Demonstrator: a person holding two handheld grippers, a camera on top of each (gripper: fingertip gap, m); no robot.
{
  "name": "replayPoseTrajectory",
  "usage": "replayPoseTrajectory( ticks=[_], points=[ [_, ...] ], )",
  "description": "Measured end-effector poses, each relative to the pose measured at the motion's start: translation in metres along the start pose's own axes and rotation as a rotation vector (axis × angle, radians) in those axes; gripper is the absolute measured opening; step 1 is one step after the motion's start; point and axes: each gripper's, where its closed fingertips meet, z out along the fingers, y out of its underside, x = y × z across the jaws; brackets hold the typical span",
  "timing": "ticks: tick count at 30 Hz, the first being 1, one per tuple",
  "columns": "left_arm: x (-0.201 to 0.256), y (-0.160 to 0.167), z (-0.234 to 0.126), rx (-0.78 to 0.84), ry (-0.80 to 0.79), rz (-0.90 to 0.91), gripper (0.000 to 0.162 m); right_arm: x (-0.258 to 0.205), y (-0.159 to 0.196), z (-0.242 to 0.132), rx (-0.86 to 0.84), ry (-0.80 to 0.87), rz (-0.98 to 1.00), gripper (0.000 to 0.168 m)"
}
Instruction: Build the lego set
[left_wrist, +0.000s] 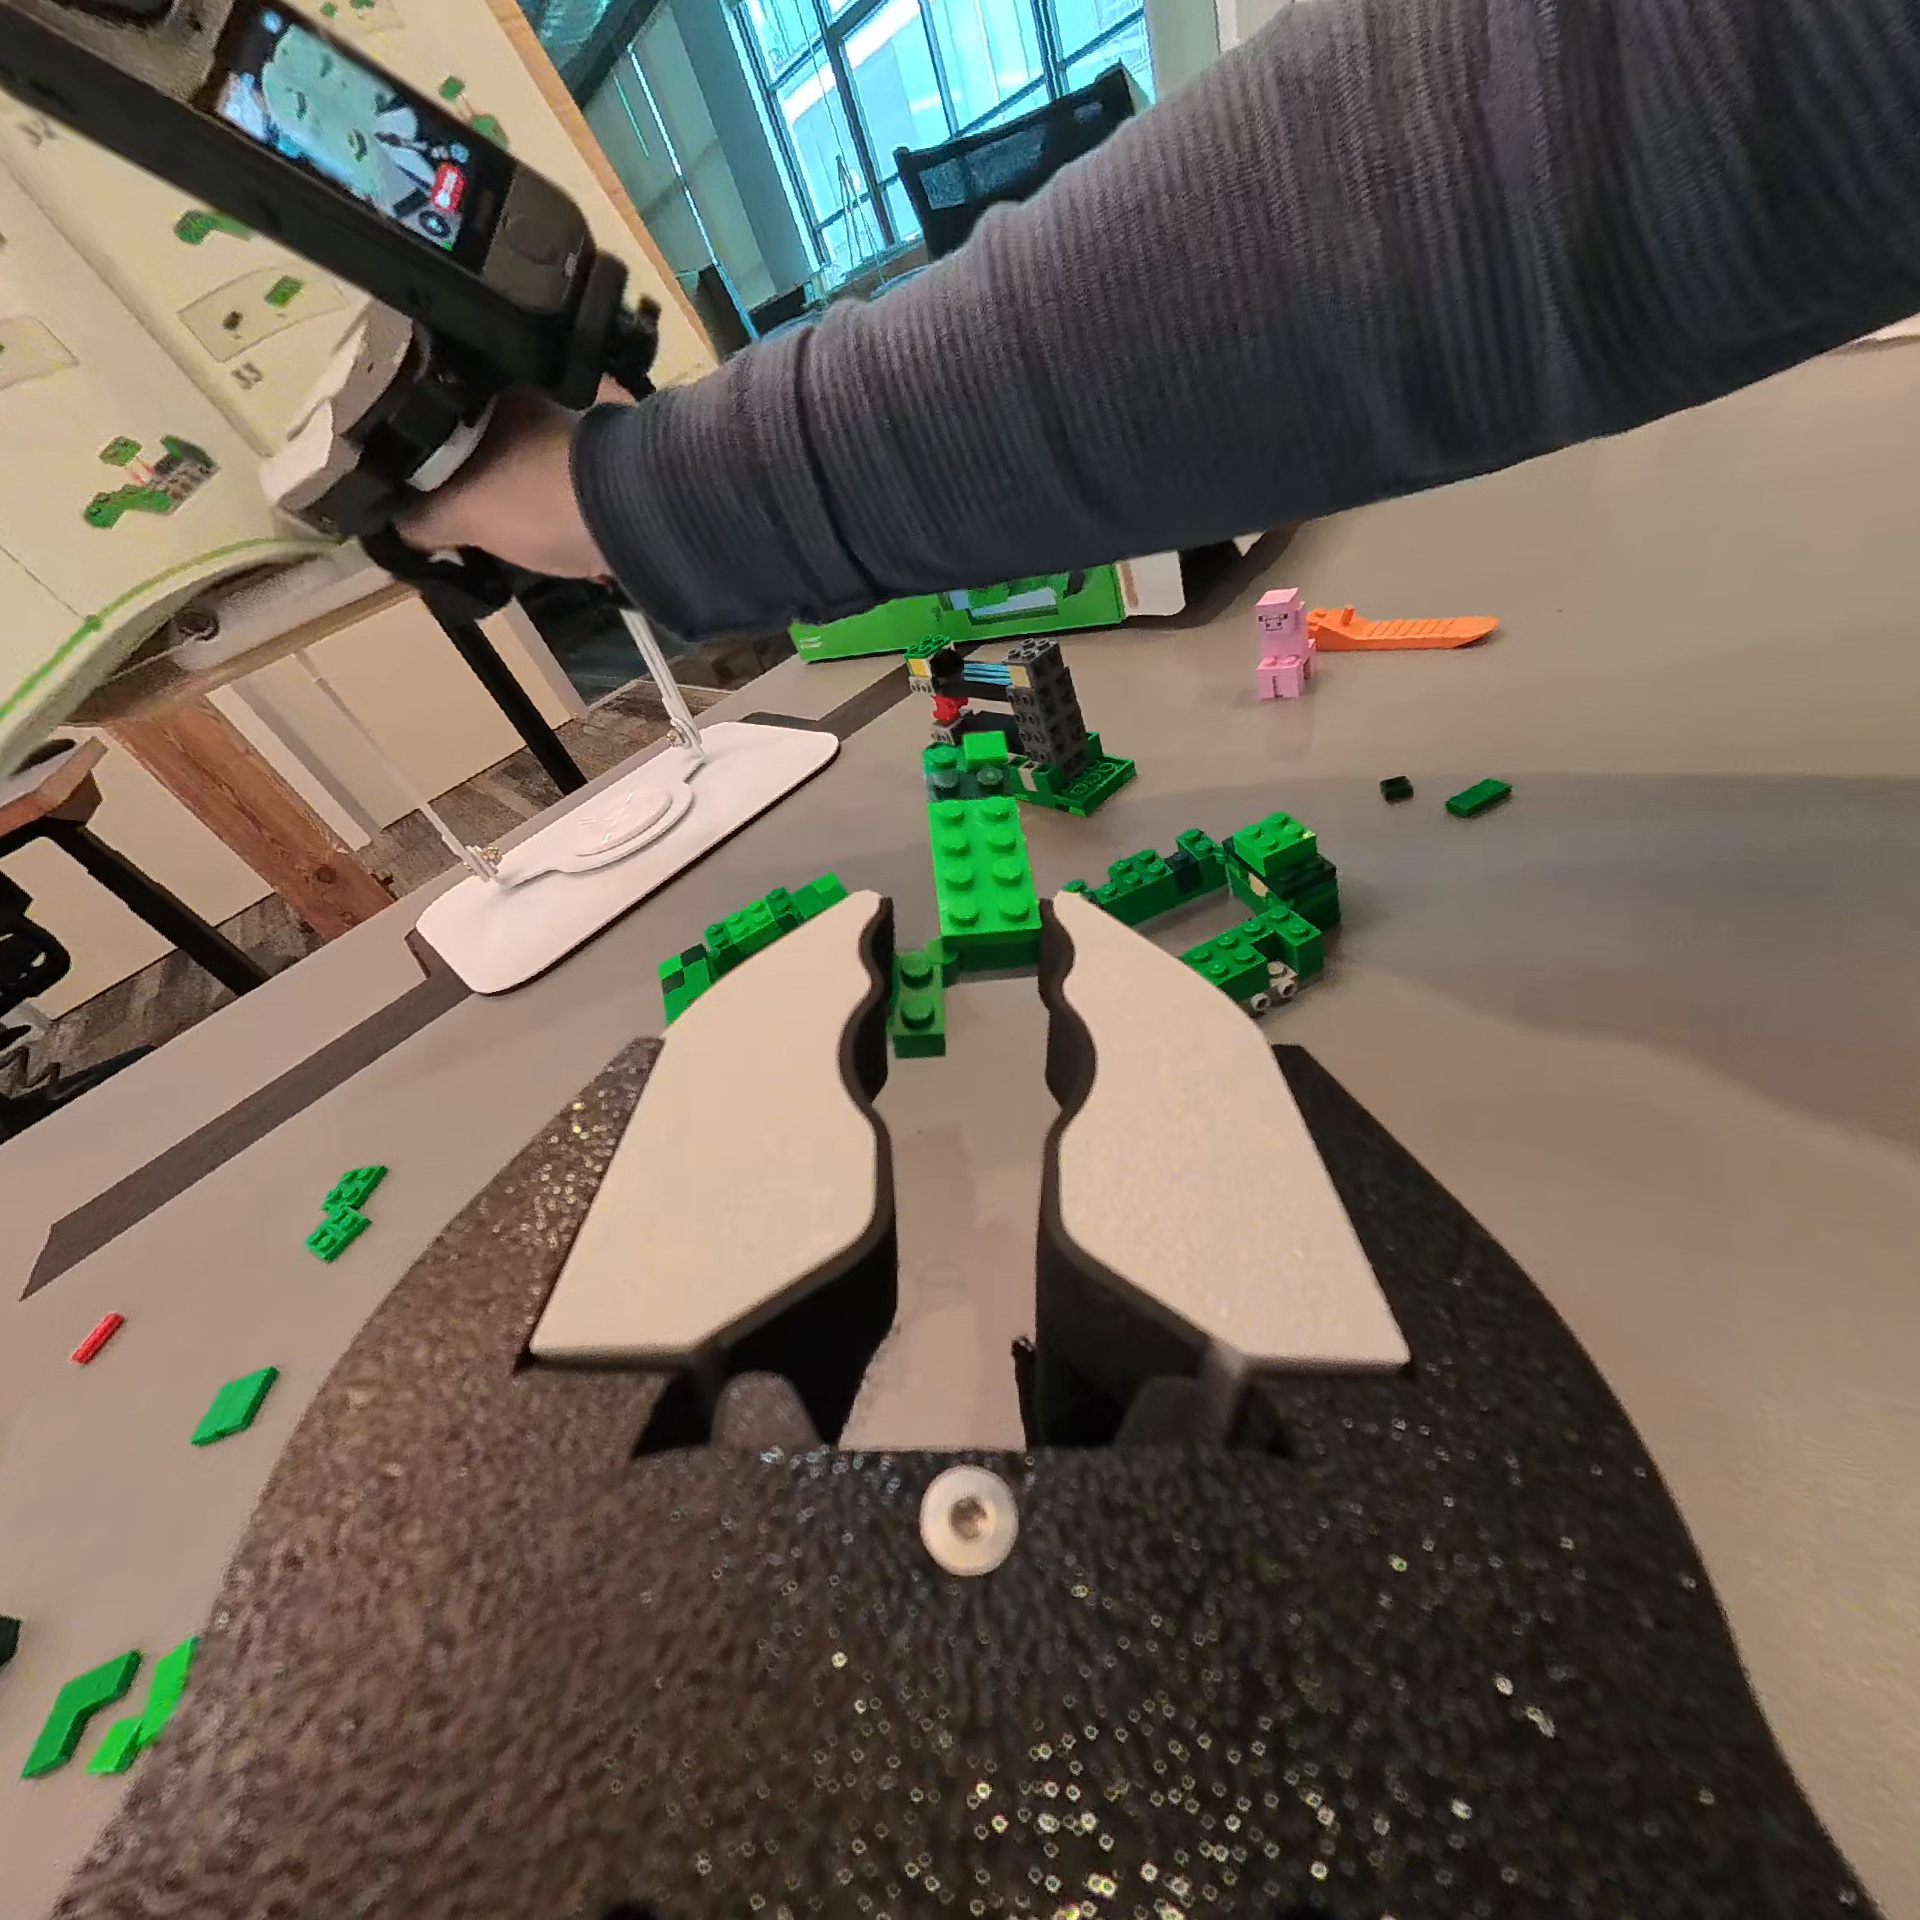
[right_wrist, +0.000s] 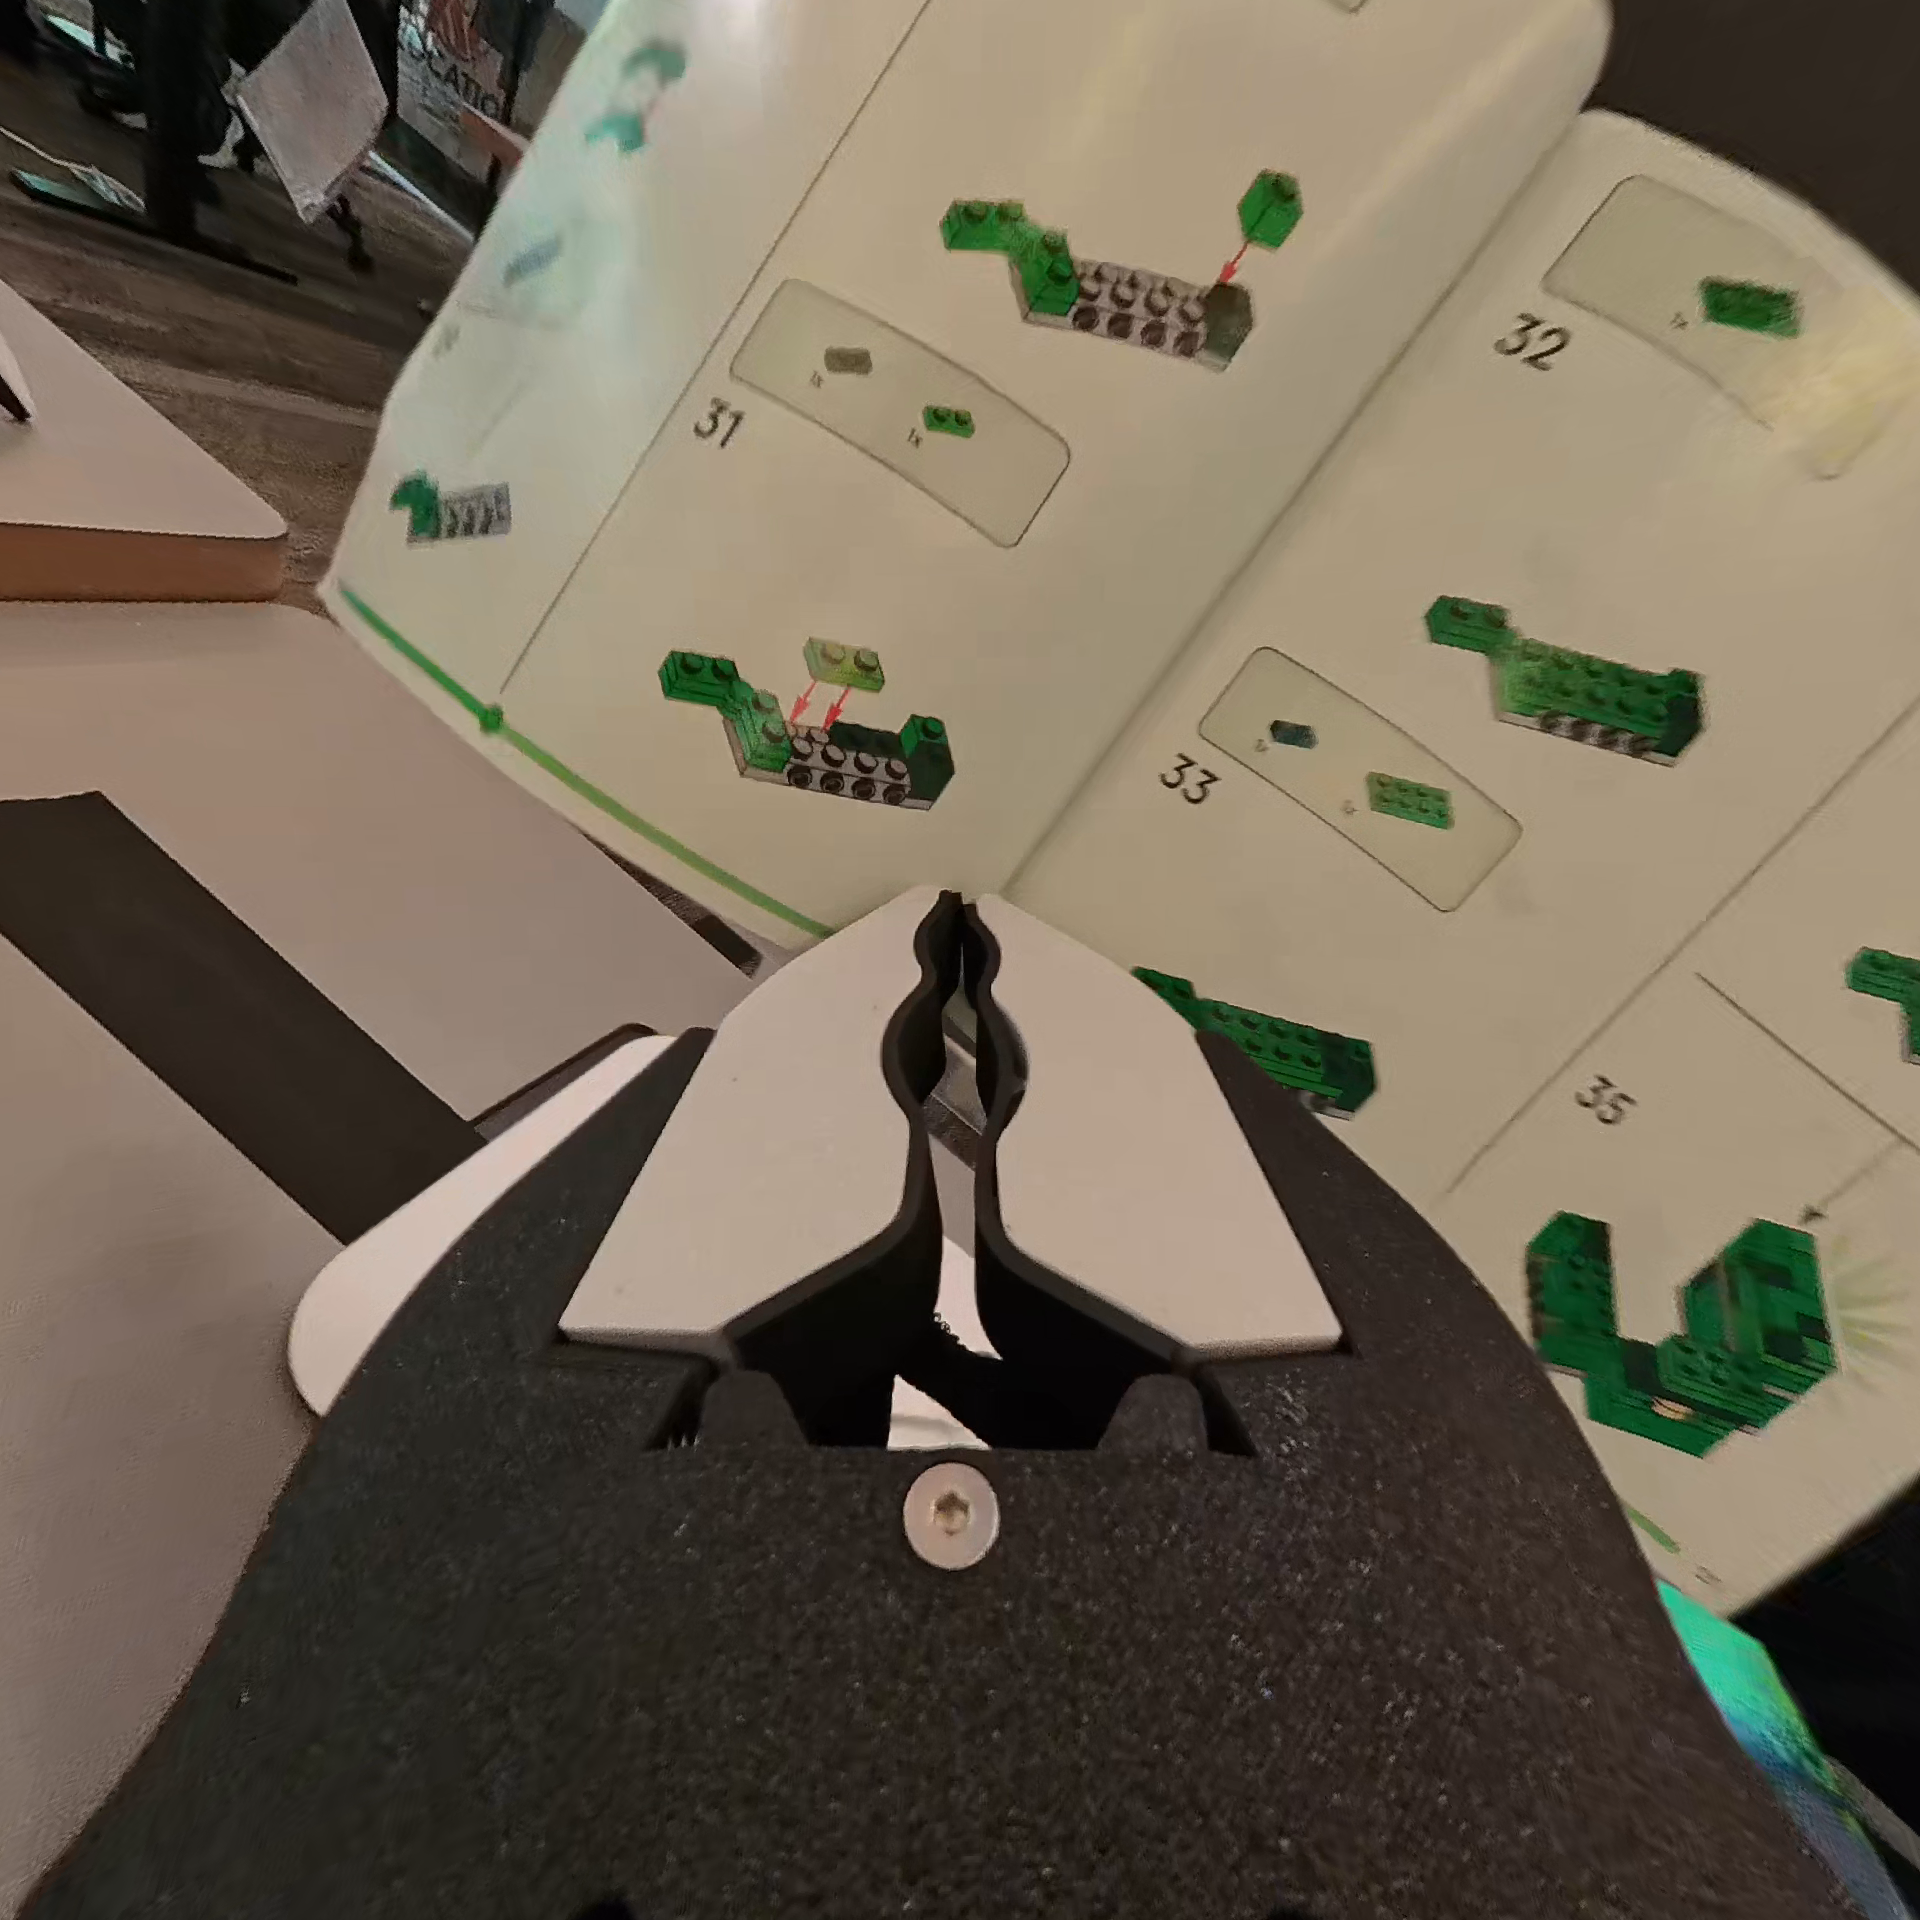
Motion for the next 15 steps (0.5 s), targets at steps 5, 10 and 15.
replayPoseTrajectory(
  ticks=[5, 10, 15],
  points=[
    [0.003, 0.0, -0.001, 0.003, 0.023, -0.009, 0.026, 0.013, -0.029, -0.064, 0.141, -0.077, -0.033, 0.0],
    [0.014, -0.001, -0.001, 0.0, 0.071, 0.02, 0.026, -0.01, -0.024, -0.189, 0.234, -0.478, 0.008, 0.001],
    [0.032, 0.002, -0.006, -0.028, 0.178, 0.039, 0.026, -0.03, 0.05, -0.297, 0.103, -0.779, 0.053, 0.0]
  ],
)
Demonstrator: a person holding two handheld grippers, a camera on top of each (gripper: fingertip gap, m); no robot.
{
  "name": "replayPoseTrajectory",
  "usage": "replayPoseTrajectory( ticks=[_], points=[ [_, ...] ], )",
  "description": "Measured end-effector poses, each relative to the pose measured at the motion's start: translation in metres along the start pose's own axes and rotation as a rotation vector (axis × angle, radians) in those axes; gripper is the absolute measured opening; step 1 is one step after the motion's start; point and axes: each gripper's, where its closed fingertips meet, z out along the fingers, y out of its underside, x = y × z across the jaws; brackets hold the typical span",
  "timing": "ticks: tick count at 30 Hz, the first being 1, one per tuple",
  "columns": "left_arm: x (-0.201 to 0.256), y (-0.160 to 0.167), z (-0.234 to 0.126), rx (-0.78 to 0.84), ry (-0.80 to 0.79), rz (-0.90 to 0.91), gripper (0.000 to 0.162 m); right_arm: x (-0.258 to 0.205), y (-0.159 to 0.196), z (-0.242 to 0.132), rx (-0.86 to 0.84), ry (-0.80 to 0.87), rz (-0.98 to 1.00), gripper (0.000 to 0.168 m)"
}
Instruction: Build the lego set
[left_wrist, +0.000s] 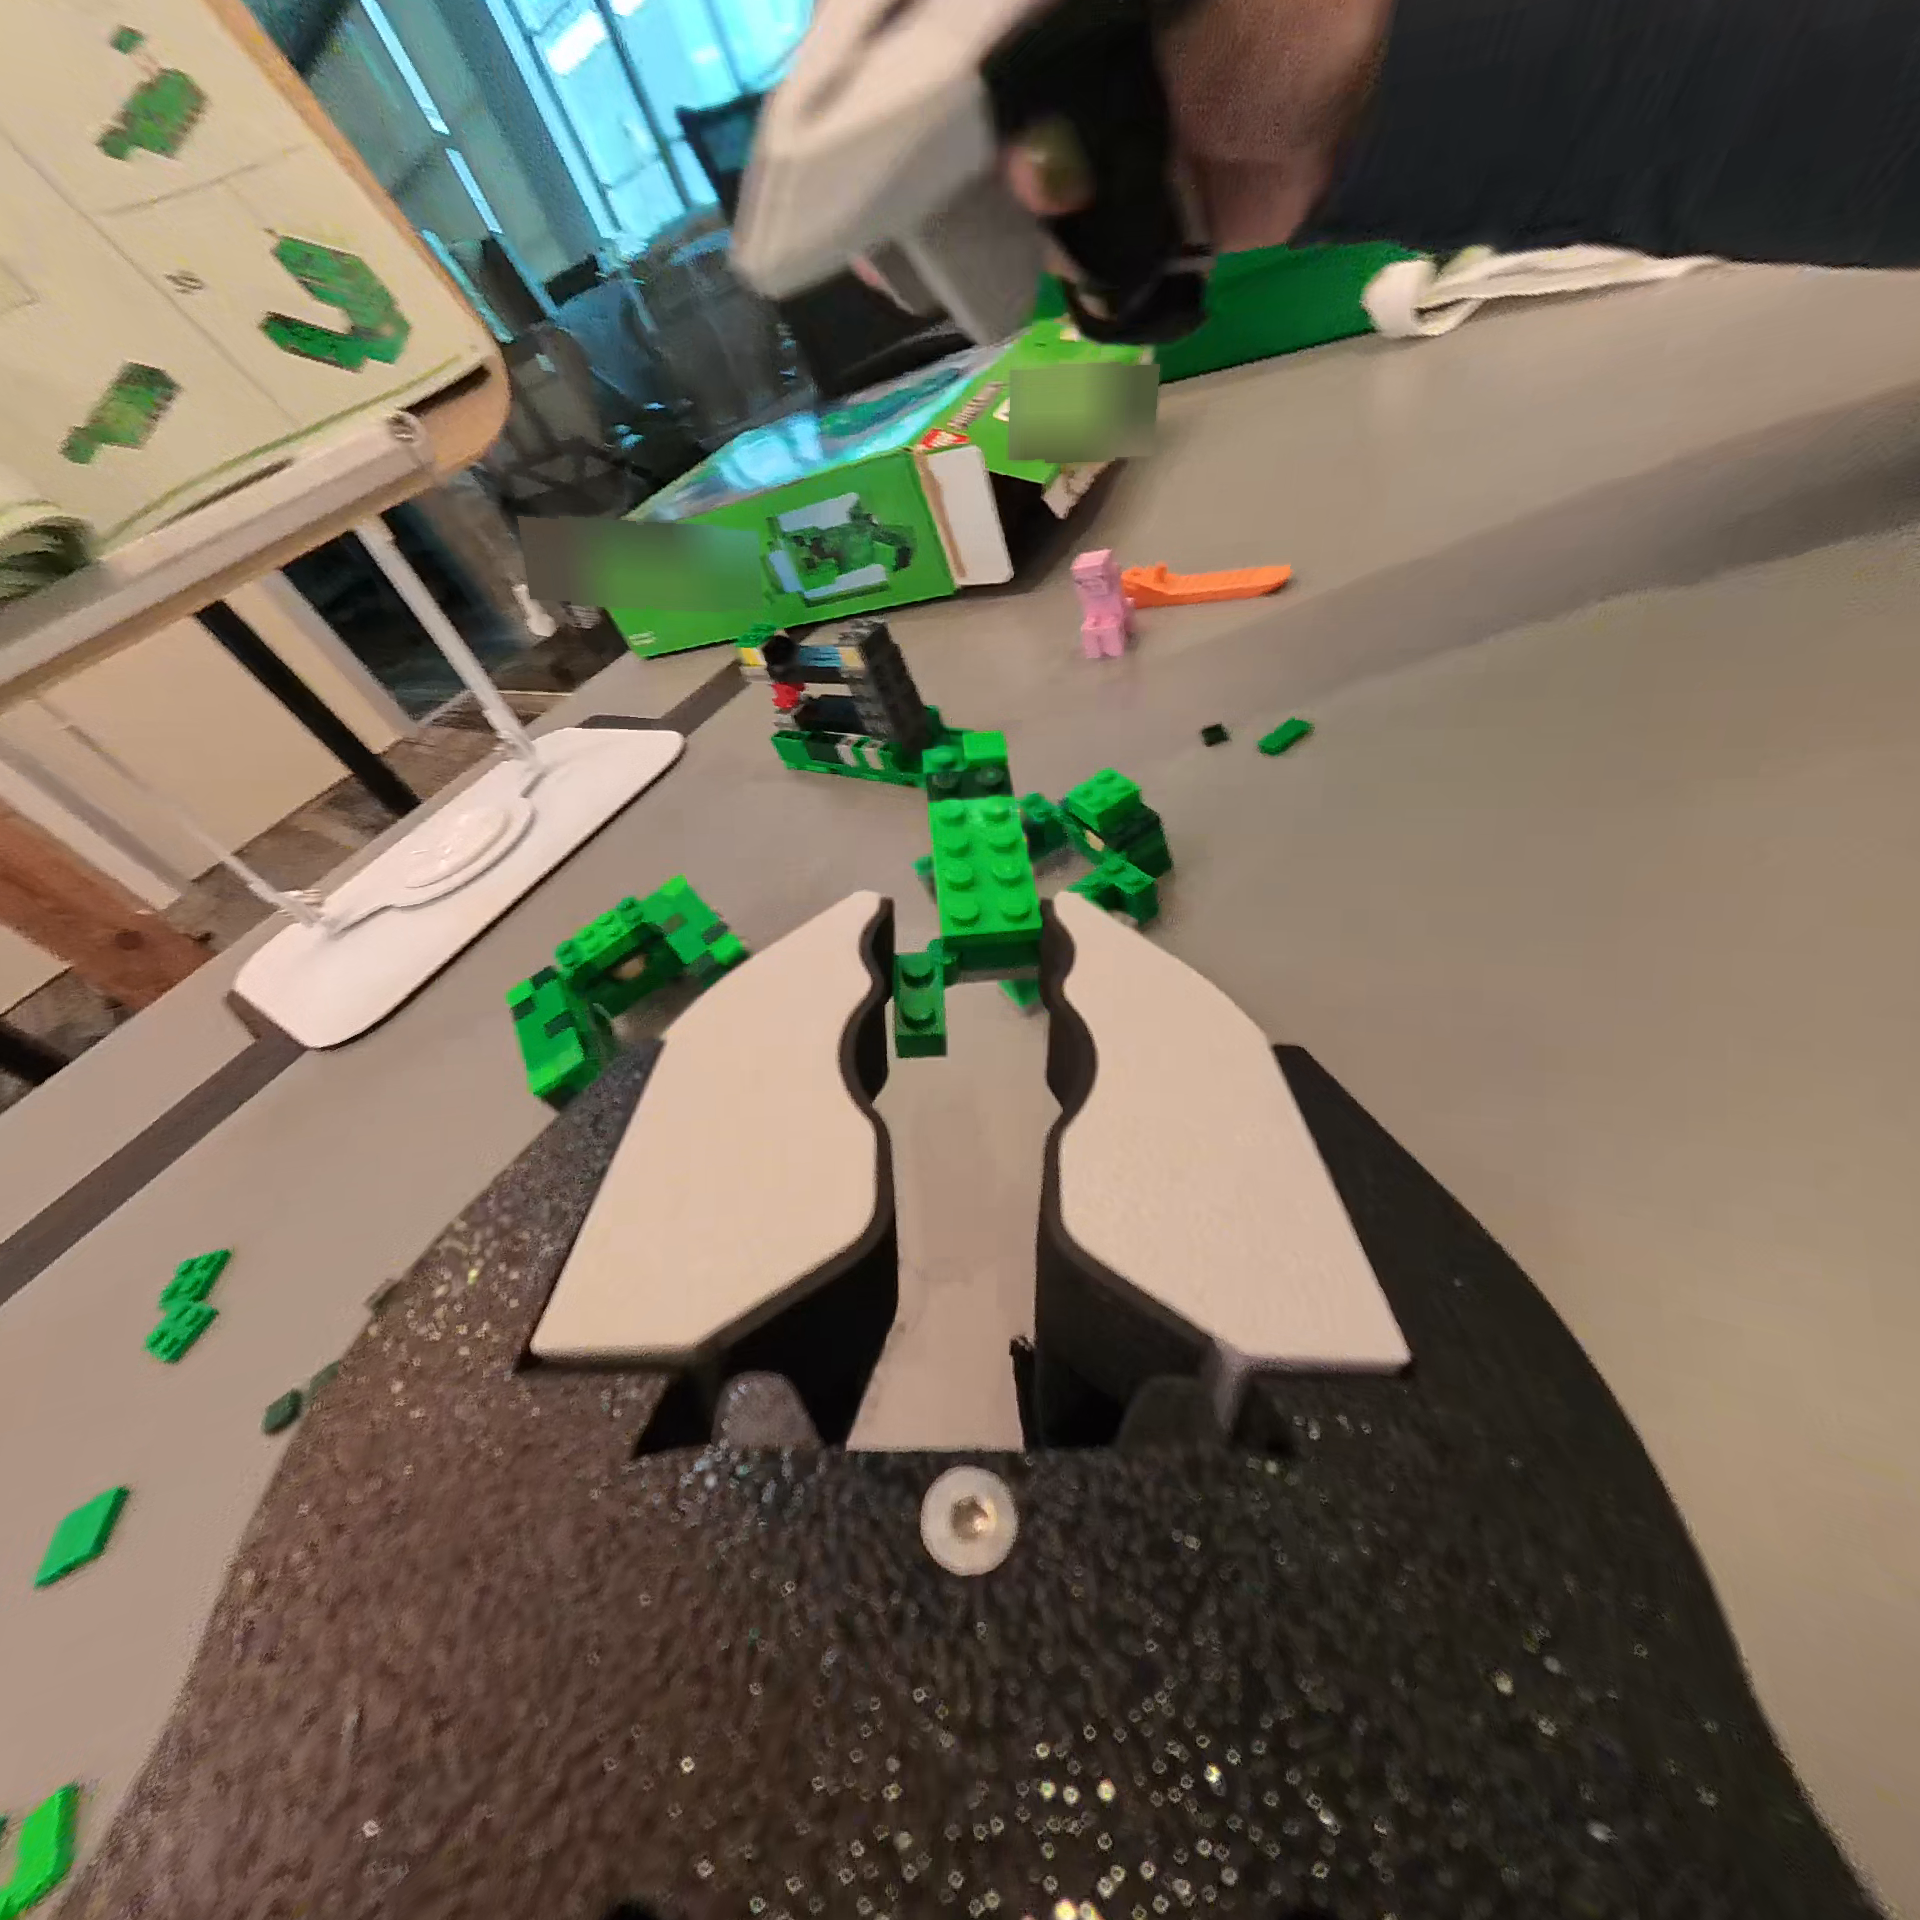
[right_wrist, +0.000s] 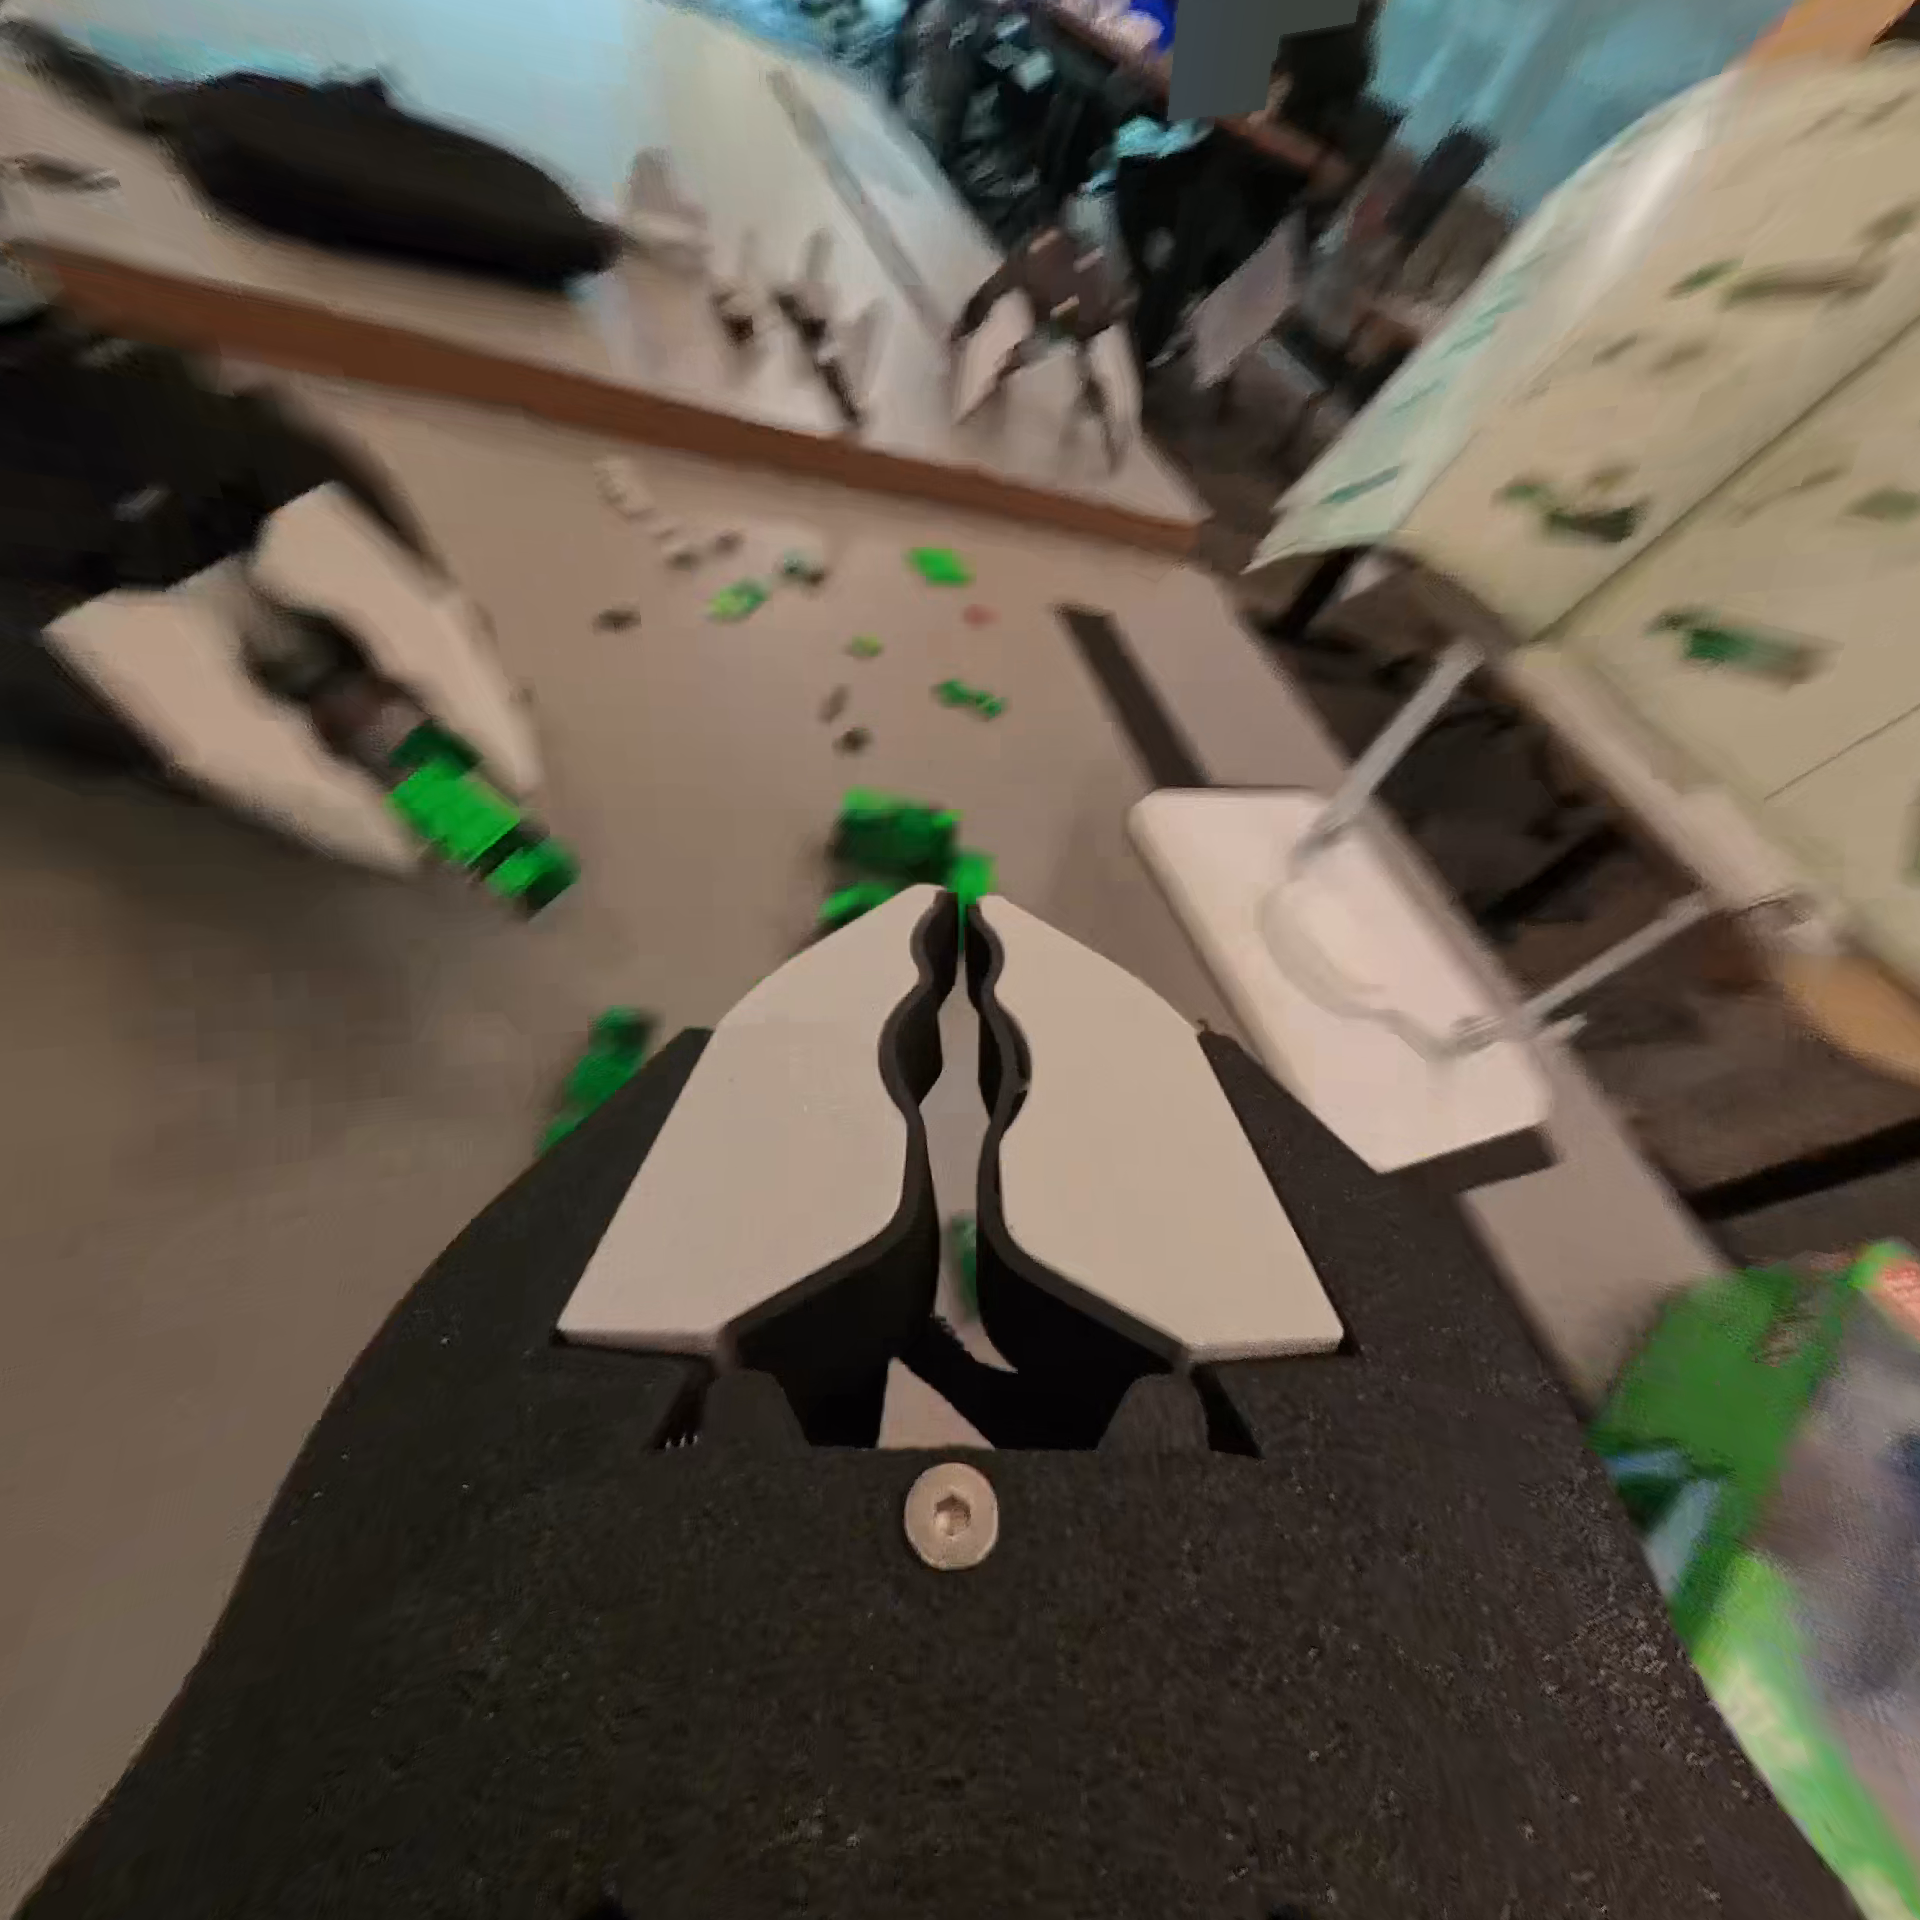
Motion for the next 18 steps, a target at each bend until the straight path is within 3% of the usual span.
replayPoseTrajectory(
  ticks=[4, 8, 10, 18],
  points=[
    [0.026, 0.002, -0.01, -0.004, 0.166, 0.026, 0.026, -0.052, 0.065, -0.038, -0.114, -0.132, 0.048, 0.0],
    [0.05, 0.001, -0.02, -0.004, 0.329, 0.011, 0.026, -0.08, 0.101, -0.054, -0.118, -0.161, 0.085, 0.0],
    [0.061, 0.002, -0.023, -0.025, 0.411, -0.005, 0.026, -0.086, 0.118, -0.054, -0.191, -0.182, 0.051, 0.008],
    [0.073, 0.015, -0.023, -0.12, 0.47, 0.029, 0.026, -0.103, 0.139, -0.041, -0.354, -0.283, 0.214, 0.019]
  ],
)
